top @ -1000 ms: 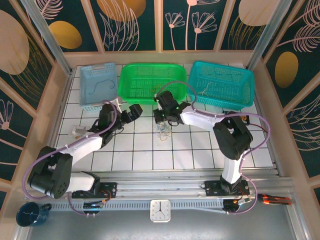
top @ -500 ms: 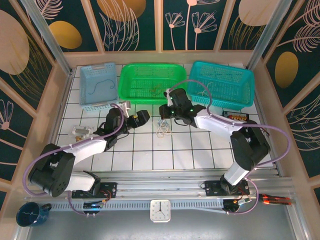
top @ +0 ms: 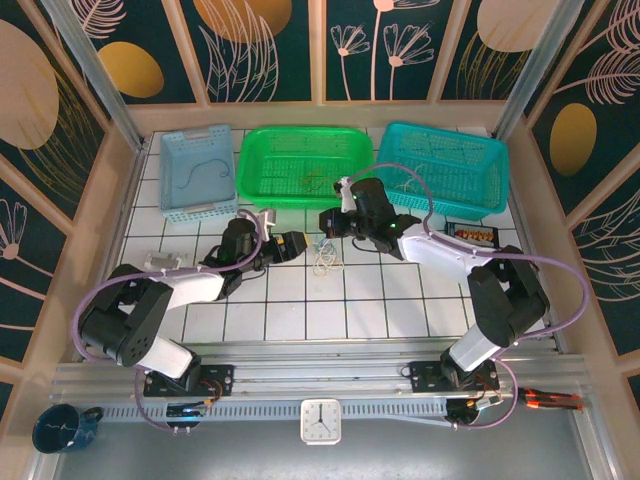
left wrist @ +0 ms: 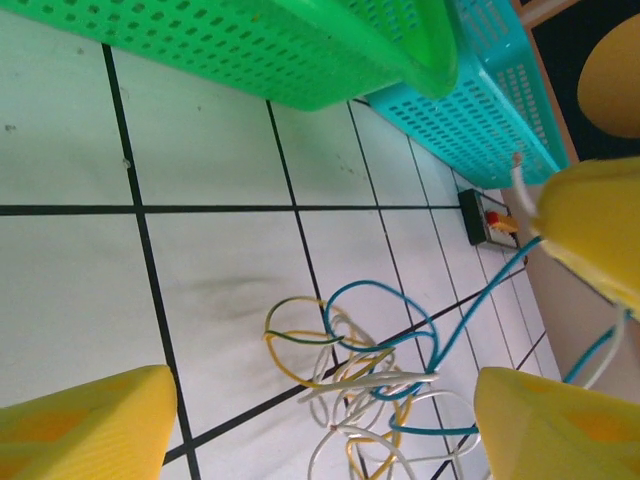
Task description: Untangle the cables
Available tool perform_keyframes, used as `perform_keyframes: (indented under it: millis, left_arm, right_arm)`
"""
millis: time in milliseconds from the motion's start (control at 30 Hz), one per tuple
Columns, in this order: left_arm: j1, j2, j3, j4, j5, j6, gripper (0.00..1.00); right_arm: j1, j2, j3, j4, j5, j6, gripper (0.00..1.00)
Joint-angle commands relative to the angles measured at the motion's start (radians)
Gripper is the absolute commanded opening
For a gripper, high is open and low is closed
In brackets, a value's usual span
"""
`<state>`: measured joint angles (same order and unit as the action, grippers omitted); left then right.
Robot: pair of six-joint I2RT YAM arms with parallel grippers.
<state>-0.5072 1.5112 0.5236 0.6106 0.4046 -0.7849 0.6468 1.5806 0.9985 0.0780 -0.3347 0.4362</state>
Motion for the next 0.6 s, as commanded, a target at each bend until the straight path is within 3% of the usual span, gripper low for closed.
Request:
perform_keyframes:
  millis: [0,333,567]
  left_arm:
    - [-0.004,0.024,0.029,0.054,0.042,0.051,0.73]
    - [-0.005,0.066,0.051,0.114,0.083,0.065,0.66]
    - [-0.005,0.104,0.061,0.145,0.103,0.059,0.56]
  right_arm:
    - [-0.006,0.016,-0.014,0.079,-0.076,0.022,0.00]
    - [-0.005,0.061,-0.020,0.100,-0.109,0.037,0.00]
    - [-0.004,0.069,-0.021,0.112,-0.131,0.049,0.00]
